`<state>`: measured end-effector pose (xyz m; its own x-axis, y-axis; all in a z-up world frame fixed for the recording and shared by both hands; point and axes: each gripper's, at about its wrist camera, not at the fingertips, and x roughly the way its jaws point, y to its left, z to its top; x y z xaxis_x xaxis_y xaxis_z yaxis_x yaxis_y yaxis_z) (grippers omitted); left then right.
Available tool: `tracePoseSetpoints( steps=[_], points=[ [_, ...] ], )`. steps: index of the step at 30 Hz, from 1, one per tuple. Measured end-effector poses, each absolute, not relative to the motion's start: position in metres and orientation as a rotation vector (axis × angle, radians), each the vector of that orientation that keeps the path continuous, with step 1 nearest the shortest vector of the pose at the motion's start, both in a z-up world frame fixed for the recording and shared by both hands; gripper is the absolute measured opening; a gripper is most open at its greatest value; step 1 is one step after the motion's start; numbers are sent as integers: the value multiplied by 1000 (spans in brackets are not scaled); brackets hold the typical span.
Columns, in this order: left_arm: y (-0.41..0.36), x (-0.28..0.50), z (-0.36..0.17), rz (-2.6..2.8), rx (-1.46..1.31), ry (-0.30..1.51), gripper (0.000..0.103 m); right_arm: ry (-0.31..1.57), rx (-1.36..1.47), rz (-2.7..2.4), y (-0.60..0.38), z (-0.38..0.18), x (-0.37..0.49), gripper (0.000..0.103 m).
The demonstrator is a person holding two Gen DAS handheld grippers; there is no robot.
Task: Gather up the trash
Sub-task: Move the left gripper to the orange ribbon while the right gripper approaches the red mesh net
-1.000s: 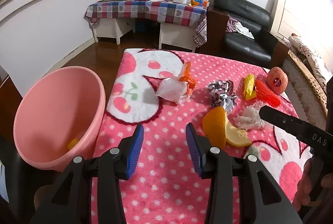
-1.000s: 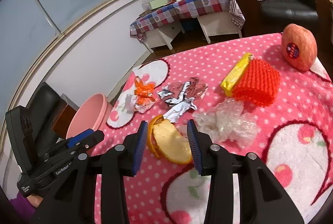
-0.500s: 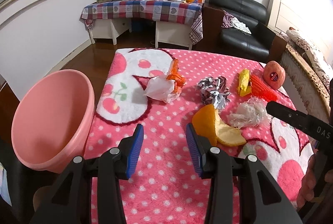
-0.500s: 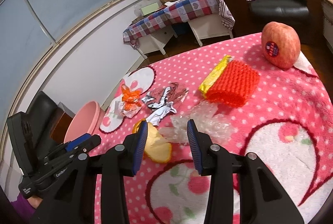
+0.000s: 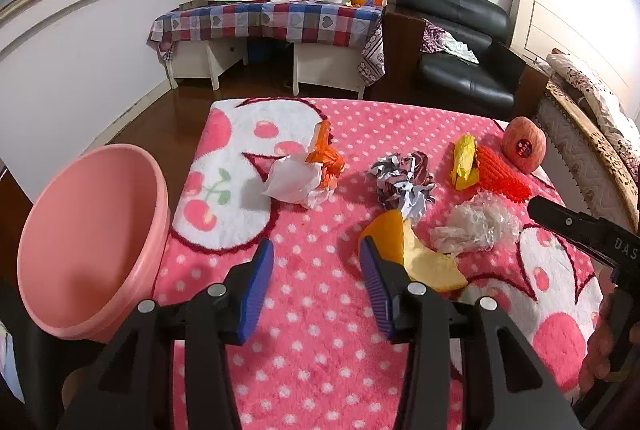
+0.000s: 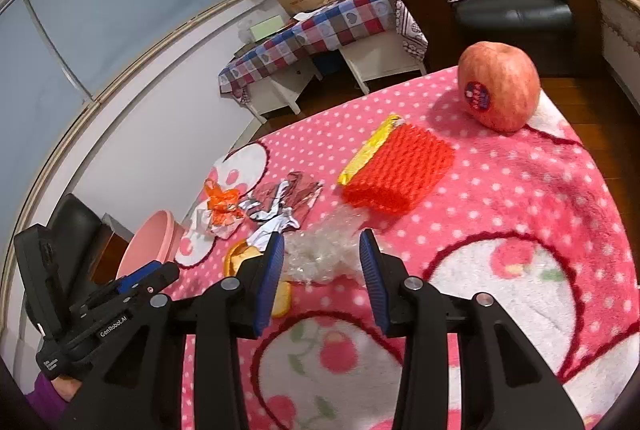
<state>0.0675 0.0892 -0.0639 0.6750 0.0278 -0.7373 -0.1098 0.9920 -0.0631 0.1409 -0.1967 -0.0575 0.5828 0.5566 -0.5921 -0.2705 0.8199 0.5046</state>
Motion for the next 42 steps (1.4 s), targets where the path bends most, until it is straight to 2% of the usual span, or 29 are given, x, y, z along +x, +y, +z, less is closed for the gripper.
tracePoseSetpoints(
  steps=[18,26,27,28,30,32,34,35,39,42],
  points=[
    [99,107,-56,70,-68,784,45,811,427,407,-233,-64,156,40],
    [95,137,-67,48,-49,833,46,815,437,375,-240,-66,165,40],
    [94,137,-70,65,10,778,46,818,439,371,-241,-67,166,40],
    [93,142,-74,51,-25,837,46,821,441,367,-242,-69,167,40],
    [92,145,-78,58,-5,833,45,828,446,363,-243,-71,170,40],
    [91,145,-81,73,19,821,37,835,453,361,-244,-73,172,40],
    [91,145,-82,71,16,816,23,840,458,357,-244,-76,174,40],
    [92,144,-83,70,10,814,20,842,460,357,-244,-77,175,40],
    [98,143,-84,66,-11,806,13,849,465,360,-243,-80,178,40],
    [100,141,-81,56,-34,805,12,853,468,356,-243,-81,178,40]
  ],
)
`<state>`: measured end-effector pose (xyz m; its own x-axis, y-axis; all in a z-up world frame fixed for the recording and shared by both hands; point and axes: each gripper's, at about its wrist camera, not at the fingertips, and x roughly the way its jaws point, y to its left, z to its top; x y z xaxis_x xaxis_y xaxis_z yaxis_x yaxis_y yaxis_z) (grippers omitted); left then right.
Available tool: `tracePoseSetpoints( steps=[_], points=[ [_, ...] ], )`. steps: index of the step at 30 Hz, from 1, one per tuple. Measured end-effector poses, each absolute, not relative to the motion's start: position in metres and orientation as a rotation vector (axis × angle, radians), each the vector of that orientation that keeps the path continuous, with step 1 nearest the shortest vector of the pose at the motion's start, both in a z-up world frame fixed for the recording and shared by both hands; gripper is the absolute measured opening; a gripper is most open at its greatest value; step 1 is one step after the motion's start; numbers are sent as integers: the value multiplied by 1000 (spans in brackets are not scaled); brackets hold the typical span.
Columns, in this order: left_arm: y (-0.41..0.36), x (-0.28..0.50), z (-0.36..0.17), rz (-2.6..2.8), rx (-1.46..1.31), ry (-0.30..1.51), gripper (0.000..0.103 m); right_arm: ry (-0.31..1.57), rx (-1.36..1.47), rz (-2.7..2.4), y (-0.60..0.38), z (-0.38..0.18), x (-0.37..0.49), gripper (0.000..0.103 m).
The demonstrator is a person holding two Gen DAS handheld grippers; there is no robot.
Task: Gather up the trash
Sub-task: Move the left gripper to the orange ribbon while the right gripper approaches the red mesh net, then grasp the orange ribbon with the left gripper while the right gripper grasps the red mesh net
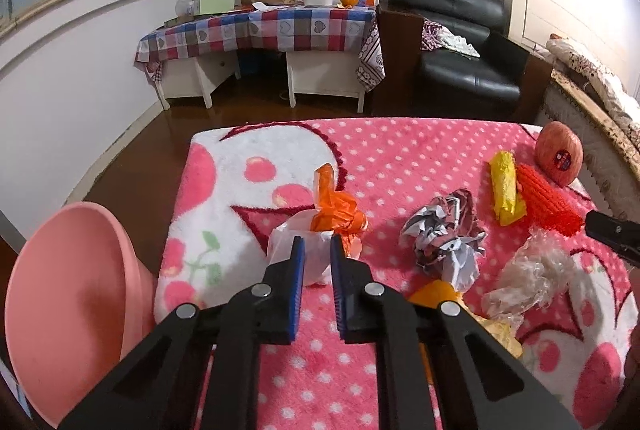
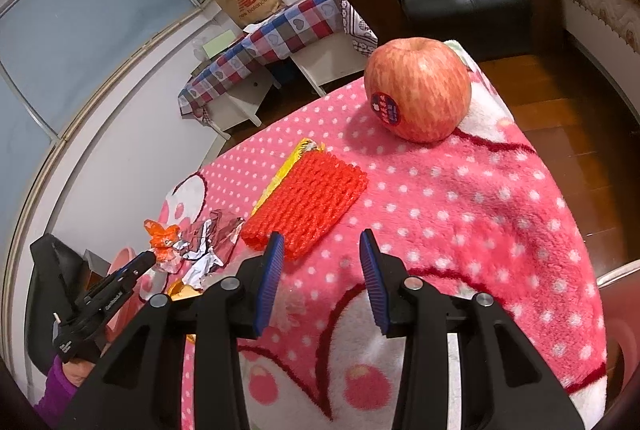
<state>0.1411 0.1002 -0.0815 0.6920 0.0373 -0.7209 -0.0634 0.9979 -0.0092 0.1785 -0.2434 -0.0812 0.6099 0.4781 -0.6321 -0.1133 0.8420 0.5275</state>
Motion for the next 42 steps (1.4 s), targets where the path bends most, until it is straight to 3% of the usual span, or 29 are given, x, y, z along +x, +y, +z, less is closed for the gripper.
tracePoseSetpoints(
  steps=[31,32,33,36,42],
  points=[
    [83,108,-59,-8,-93,792,11,908,723,420,-240,-105,219,40],
    [82,108,-59,-8,-92,793,11,903,717,425,-239,-105,219,37],
    [82,108,-59,-8,-92,792,11,896,709,428,-239,-104,218,27],
    [81,108,-58,-6,-89,789,11,875,694,420,-243,-101,214,18],
    [74,104,-51,-8,-83,774,11,819,687,412,-258,-90,203,14]
  ],
)
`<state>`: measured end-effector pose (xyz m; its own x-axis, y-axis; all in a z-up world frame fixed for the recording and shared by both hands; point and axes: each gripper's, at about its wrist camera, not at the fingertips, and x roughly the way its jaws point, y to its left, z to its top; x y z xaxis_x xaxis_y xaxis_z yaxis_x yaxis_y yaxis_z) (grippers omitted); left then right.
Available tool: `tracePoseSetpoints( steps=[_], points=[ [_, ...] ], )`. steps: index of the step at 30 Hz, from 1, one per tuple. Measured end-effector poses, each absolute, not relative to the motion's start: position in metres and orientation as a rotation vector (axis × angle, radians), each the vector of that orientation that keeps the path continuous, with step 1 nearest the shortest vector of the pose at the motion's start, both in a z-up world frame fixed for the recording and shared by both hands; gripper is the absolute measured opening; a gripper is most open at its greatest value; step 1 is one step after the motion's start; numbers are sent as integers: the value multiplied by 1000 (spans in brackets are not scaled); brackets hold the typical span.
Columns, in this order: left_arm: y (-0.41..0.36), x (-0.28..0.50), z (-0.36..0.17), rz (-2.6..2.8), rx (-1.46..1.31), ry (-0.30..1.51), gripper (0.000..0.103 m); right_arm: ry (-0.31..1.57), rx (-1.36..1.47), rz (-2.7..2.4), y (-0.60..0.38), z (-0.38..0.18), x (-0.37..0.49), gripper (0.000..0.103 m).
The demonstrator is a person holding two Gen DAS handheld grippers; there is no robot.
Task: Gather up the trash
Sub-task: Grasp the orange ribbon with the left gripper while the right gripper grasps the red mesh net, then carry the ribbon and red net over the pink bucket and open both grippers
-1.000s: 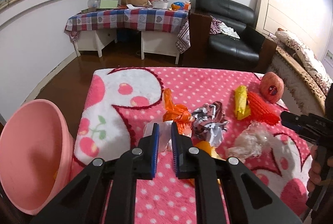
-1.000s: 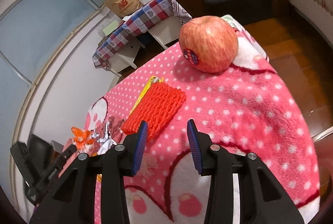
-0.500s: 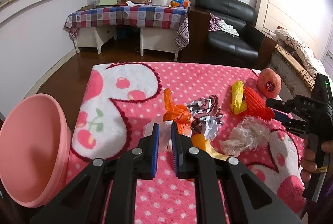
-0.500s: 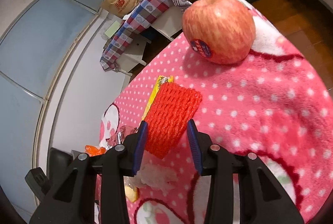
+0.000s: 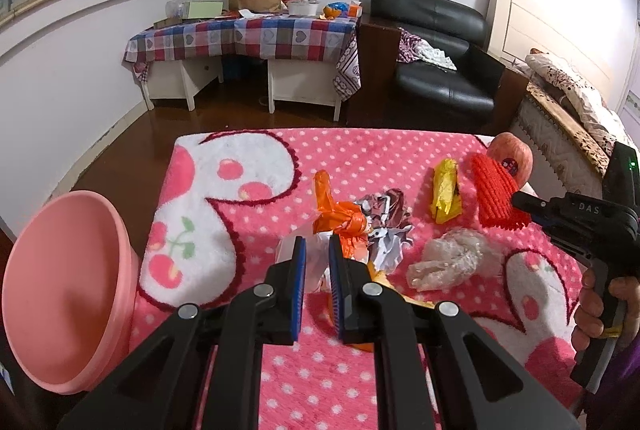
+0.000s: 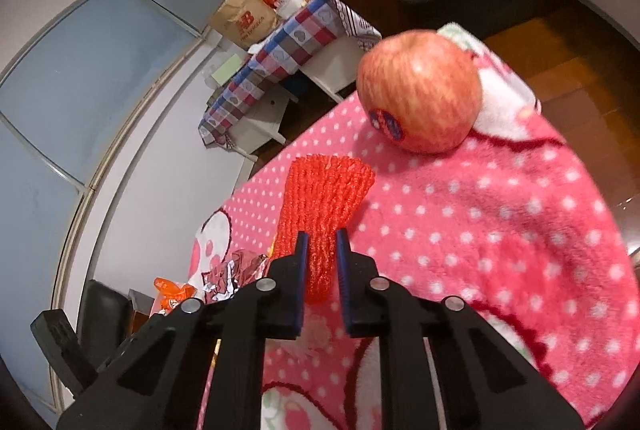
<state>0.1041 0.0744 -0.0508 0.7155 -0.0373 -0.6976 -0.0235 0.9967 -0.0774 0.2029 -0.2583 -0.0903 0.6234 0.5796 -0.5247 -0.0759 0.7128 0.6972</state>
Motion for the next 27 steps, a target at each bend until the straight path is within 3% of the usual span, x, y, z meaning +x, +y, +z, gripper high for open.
tracePoseSetpoints(
  steps=[27],
  points=[
    [59,73,-17,-17,-64,696,11,655,540,418,-264,-38,146,14]
  ],
)
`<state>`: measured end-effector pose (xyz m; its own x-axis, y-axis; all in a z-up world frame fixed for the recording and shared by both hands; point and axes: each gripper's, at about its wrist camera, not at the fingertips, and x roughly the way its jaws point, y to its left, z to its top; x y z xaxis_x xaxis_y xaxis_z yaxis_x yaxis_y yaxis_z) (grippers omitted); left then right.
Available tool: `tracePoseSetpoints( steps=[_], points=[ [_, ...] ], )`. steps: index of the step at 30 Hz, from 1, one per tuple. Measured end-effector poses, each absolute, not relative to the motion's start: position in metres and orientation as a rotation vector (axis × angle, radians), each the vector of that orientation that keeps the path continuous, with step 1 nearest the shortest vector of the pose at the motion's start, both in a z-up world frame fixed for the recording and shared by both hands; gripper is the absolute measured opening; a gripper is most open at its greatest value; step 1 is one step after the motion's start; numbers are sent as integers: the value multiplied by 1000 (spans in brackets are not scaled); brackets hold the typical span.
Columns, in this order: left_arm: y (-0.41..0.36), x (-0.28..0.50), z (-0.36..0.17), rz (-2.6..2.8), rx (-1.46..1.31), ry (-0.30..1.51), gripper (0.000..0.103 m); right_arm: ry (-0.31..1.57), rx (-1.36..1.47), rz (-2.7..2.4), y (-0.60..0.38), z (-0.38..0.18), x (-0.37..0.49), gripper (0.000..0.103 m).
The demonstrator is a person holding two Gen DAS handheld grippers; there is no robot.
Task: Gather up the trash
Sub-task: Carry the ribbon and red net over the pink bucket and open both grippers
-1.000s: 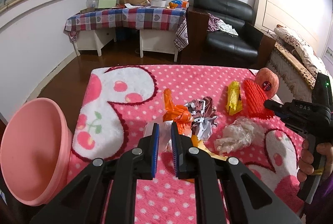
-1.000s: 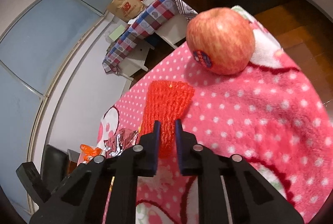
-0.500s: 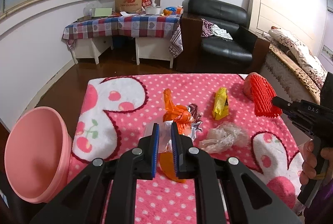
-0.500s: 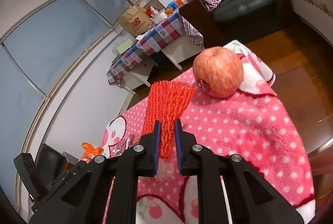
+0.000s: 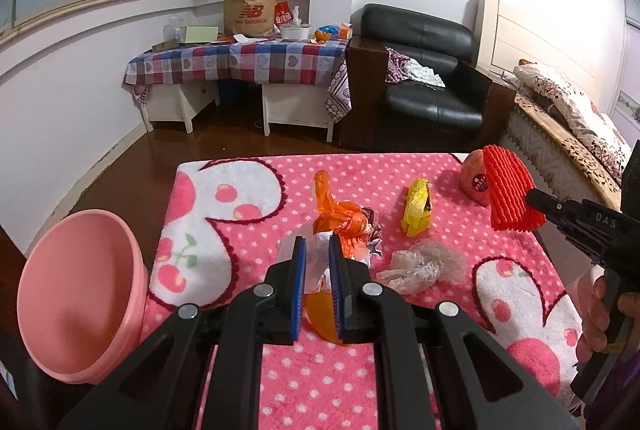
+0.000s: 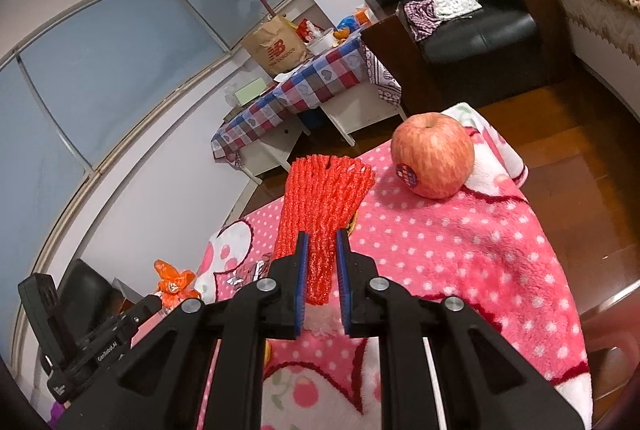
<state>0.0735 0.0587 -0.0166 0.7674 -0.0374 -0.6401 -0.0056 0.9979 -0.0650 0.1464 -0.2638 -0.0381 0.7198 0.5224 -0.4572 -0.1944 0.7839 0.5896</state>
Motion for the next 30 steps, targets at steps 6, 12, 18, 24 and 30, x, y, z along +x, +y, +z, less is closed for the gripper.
tracePoseSetpoints(
  steps=[6,12,18,24,30],
  points=[
    [67,66,-15,-9,-82,684,11,661,509,432,-252,-35,143,14],
    [79,59,-16,4,-111,676,11,677,476,450,-236,-33,140,14],
    [94,51,-19,20,-141,667,11,696,438,466,-217,-32,137,14],
    [113,43,-23,40,-176,655,11,716,384,489,-192,-30,134,14],
    [136,33,-27,73,-214,647,11,744,333,523,-163,-31,134,14]
  ],
)
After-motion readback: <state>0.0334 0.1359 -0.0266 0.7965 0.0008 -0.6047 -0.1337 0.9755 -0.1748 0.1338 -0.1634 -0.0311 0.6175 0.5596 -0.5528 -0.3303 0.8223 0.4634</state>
